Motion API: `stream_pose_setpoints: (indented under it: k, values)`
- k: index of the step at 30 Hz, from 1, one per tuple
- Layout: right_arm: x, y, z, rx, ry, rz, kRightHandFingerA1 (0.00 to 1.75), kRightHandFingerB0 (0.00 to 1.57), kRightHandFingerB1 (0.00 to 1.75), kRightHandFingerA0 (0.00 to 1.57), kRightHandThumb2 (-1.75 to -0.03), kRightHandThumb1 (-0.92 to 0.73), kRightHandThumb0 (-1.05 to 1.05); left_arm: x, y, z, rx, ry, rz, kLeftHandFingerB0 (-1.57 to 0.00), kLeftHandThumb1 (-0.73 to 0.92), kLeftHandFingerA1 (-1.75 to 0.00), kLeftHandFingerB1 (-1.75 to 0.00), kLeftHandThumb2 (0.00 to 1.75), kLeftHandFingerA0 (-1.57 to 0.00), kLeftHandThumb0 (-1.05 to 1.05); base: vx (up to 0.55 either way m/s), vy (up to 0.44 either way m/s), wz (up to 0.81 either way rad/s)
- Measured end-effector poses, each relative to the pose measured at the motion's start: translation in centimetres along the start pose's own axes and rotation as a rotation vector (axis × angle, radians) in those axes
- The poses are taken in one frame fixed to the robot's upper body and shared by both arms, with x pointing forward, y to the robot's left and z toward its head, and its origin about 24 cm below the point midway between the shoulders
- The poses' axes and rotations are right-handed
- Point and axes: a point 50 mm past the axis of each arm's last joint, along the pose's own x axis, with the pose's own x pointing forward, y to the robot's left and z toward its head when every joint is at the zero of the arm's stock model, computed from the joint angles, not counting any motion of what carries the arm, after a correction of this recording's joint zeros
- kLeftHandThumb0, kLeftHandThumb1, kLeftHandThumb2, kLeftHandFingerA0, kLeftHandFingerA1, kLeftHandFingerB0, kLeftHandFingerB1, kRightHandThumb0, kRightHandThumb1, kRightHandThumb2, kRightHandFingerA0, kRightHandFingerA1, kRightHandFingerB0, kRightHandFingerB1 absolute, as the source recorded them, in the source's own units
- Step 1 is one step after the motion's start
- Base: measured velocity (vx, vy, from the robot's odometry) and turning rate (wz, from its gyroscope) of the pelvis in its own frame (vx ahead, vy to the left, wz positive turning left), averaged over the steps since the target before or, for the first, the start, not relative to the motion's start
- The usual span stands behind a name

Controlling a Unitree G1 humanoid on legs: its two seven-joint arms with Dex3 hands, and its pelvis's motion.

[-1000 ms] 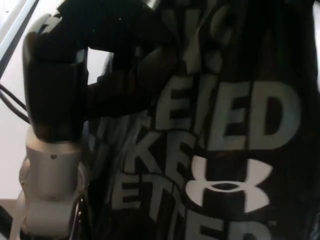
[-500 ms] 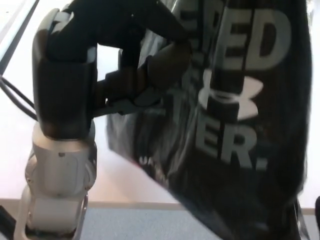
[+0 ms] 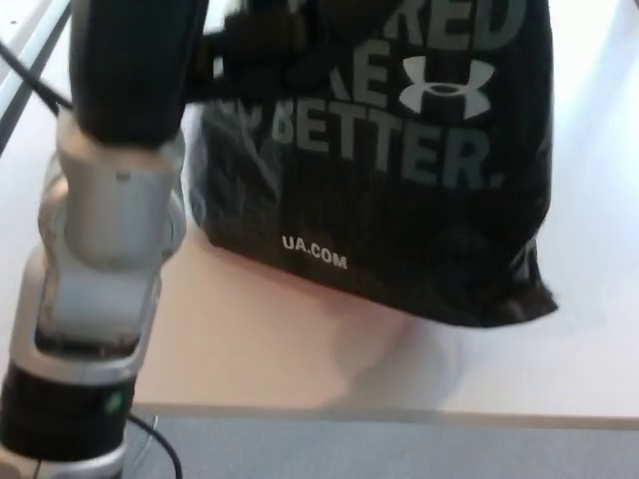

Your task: A plastic bag is kept infront of the robot in the middle of the desk and the robot uses both its hands to grab it from the top and lifts it up and then releases it.

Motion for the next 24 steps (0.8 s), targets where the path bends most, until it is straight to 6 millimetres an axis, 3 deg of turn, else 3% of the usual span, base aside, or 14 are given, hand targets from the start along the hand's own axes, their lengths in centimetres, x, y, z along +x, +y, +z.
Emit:
stream_pose_setpoints:
  k: [1, 3, 4, 5, 10, 11, 12, 14, 16, 17, 20, 22, 23, 24]
  values:
    - [0.2, -0.2, -0.4, -0.022, 0.025, -0.006, 1.11, 0.57, 0.59, 0.71, -0.59, -0.68, -0.25, 0.3, 0.0, -0.2, 0.006, -0.002, -0.003, -0.89, 0.51, -1.46, -1.27, 0.85, -1.24, -0.35, 0.00, 0.000, 0.00]
    - [0.7, -0.5, -1.3, -0.080, 0.081, -0.014, 0.79, 0.42, 0.51, 0.45, -0.60, -0.68, -0.19, 0.7, 0.2, -0.5, 0.023, -0.002, -0.011, -0.93, 0.50, -1.41, -1.24, 0.89, -1.24, -0.35, 0.00, 0.000, 0.00]
    - [0.8, -0.5, -1.5, -0.093, 0.093, -0.016, 0.47, 0.31, 0.36, 0.23, -0.63, -0.76, -0.26, 0.8, 0.2, -0.6, 0.027, -0.001, -0.013, -0.69, 0.71, -1.63, -1.60, 0.61, -0.98, -0.32, 0.00, 0.000, 0.00]
    - [0.9, -0.8, -2.2, -0.130, 0.130, -0.021, 0.24, 0.09, 0.28, 0.05, -0.76, -0.73, -0.53, 0.9, 0.4, -0.8, 0.039, 0.000, -0.018, -0.92, 0.51, -1.42, -1.24, 0.87, -1.21, -0.36, 0.00, 0.000, 0.00]
    - [1.4, -2.2, -4.4, -0.291, 0.274, -0.032, 0.24, 0.02, 0.22, 0.01, -0.98, -0.59, -0.76, 0.4, 1.7, -1.6, 0.107, 0.028, -0.048, -0.91, 0.51, -1.43, -1.26, 0.85, -1.18, -0.34, 0.00, 0.000, 0.00]
    - [1.3, -2.4, -4.8, -0.321, 0.290, -0.032, 0.31, 0.13, 0.23, 0.00, -0.97, -0.59, -0.80, 0.0, 1.9, -1.7, 0.120, 0.040, -0.056, -0.59, 0.70, -1.75, -1.72, 0.57, -0.85, -0.22, 0.00, 0.000, 0.00]
    - [1.1, -2.7, -5.1, -0.361, 0.304, -0.030, 0.31, 0.12, 0.22, 0.12, -0.63, -0.71, -0.77, -0.5, 2.3, -1.9, 0.138, 0.057, -0.066, -0.61, 0.70, -1.75, -1.72, 0.57, -0.85, -0.19, 0.00, 0.000, 0.00]
    - [0.8, -3.3, -5.1, -0.434, 0.289, -0.025, 0.43, 0.08, 0.38, 0.14, -0.91, -0.58, -0.79, -2.1, 3.1, -2.3, 0.179, 0.108, -0.098, -0.61, 0.70, -1.75, -1.72, 0.57, -0.84, -0.19, 0.00, 0.000, 0.00]
    - [0.4, -3.7, -4.9, -0.471, 0.263, -0.024, 0.39, 0.32, 0.31, 0.50, -0.63, -0.73, -0.80, -3.2, 3.6, -2.6, 0.202, 0.151, -0.120, -0.95, 0.51, -1.42, -1.28, 0.85, -1.18, -0.31, 0.00, 0.000, 0.00]
    - [0.0, -3.6, -4.7, -0.485, 0.242, -0.017, 0.55, 0.35, 0.46, 0.58, -0.96, -0.59, -0.80, -3.8, 3.7, -2.7, 0.208, 0.170, -0.128, -0.96, 0.51, -1.43, -1.29, 0.85, -1.19, -0.34, 0.00, 0.000, 0.00]
    - [-0.9, -3.1, -4.6, -0.493, 0.199, 0.004, 0.74, 0.60, 0.41, 1.15, -0.62, -0.69, -0.73, -4.4, 3.8, -2.7, 0.211, 0.187, -0.135, -0.98, 0.51, -1.43, -1.28, 0.87, -1.22, -0.39, 0.00, 0.000, 0.00]
    - [-1.8, -2.7, -4.7, -0.488, 0.173, 0.017, 0.75, 0.63, 0.43, 1.18, -0.62, -0.68, -0.72, -4.9, 3.9, -2.6, 0.213, 0.202, -0.139, -0.99, 0.51, -1.40, -1.25, 0.89, -1.21, -0.35, 0.00, 0.000, 0.00]
    - [-2.4, -2.5, -4.7, -0.483, 0.160, 0.022, 0.77, 0.67, 0.45, 1.09, -0.61, -0.67, -0.65, -5.2, 3.9, -2.6, 0.214, 0.209, -0.141, -0.72, 0.72, -1.69, -1.59, 0.61, -0.91, -0.32, 0.00, 0.000, 0.00]
    - [-2.9, -2.3, -4.8, -0.478, 0.152, 0.026, 0.71, 0.72, 0.46, 0.96, -0.62, -0.71, -0.70, -5.4, 3.9, -2.6, 0.215, 0.216, -0.143, -0.94, 0.52, -1.41, -1.25, 0.86, -1.18, -0.34, 0.00, 0.000, 0.00]
